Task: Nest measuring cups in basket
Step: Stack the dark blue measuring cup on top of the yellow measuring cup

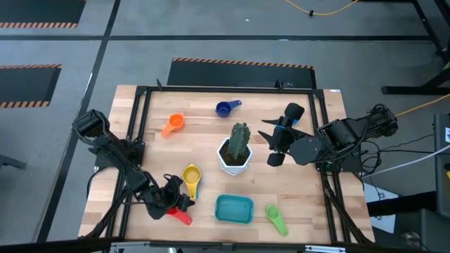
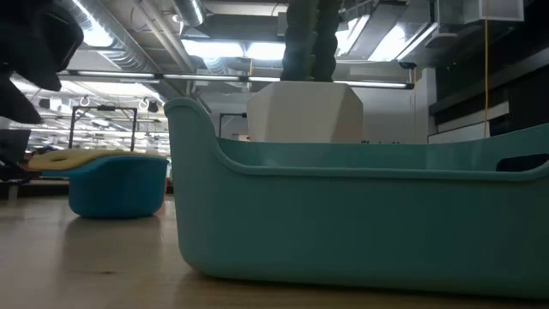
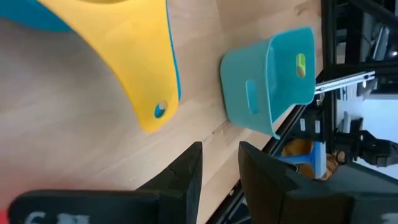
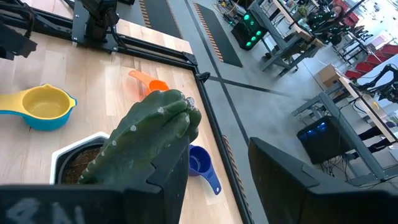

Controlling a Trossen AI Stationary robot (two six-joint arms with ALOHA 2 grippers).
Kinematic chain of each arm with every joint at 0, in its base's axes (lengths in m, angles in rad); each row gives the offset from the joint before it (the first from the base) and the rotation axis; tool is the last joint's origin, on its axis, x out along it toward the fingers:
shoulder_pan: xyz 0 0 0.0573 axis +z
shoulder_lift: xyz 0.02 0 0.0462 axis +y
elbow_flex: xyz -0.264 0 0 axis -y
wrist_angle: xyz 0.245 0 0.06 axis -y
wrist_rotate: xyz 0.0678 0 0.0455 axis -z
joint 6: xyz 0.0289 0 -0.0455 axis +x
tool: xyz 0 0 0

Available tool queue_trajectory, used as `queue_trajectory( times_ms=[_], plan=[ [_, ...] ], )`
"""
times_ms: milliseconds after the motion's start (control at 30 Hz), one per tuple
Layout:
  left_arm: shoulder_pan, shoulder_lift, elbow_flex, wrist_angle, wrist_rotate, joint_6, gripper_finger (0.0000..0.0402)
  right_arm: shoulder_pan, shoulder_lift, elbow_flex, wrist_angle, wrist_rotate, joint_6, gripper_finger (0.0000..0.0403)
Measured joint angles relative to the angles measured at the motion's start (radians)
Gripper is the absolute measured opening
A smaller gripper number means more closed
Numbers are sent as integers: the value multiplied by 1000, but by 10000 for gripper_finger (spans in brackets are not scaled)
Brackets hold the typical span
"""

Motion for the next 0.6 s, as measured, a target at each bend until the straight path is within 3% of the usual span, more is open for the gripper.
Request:
queue_trajectory(
  times_ms=[133, 333, 500, 600],
  plan=[
    [1, -48, 8, 2, -36, 89, 96, 0, 0, 0, 0, 0, 0, 171],
    [35, -171, 47, 1, -140, 408, 96, 0, 0, 0, -1, -24, 2, 171],
    [157, -300, 50, -9, -146, 726, 96, 0, 0, 0, -17, -25, 4, 171],
    [270, -394, 51, -35, -96, 908, 96, 0, 0, 0, -20, -25, 5, 171]
  ],
)
